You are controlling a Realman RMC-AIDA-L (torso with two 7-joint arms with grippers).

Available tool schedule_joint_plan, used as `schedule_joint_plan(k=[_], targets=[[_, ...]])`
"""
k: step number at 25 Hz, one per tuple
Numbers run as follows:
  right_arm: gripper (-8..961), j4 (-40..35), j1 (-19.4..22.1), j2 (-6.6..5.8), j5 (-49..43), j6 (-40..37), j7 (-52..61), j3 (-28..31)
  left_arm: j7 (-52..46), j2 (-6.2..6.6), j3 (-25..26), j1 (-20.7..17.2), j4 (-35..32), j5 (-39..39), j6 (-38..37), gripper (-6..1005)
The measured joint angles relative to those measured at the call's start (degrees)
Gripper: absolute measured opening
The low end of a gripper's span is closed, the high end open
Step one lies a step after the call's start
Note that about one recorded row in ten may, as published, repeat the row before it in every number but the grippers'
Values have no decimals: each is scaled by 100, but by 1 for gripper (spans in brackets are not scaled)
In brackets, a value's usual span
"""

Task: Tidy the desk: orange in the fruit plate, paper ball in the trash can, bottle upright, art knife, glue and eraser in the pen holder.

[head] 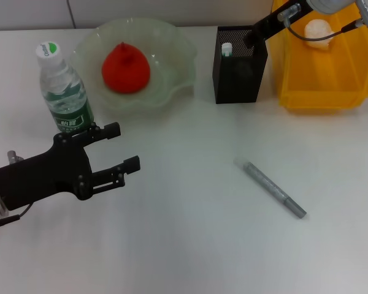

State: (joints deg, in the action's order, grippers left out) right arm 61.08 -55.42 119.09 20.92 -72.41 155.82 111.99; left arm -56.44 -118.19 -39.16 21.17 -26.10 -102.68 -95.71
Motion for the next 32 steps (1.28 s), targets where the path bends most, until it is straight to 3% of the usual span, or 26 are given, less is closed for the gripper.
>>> schedule_joint_plan(k=[7, 10, 18, 21, 26, 32], targets=[[534, 38, 0, 1, 0, 4, 1, 17, 71, 40, -75, -73, -50, -7, -13, 785], [617, 74, -6, 1, 9, -8, 10, 27, 72, 118, -407, -141, -227, -19, -54, 785], [615, 850, 81, -14, 704, -711, 5, 127, 100, 151, -621, -263, -889, -503, -102, 785], [614, 1461, 97, -24, 1148, -1702, 4, 217, 229, 131, -624, -263, -1017, -763, -133, 785], [613, 1527, 5, -22, 1306, -2802, 87, 247, 260, 114, -628, -189, -1017, -856, -180, 785], [612, 1126, 79, -7, 1120, -3213, 214, 195, 208, 89, -621, -150, -967, -854, -223, 785]])
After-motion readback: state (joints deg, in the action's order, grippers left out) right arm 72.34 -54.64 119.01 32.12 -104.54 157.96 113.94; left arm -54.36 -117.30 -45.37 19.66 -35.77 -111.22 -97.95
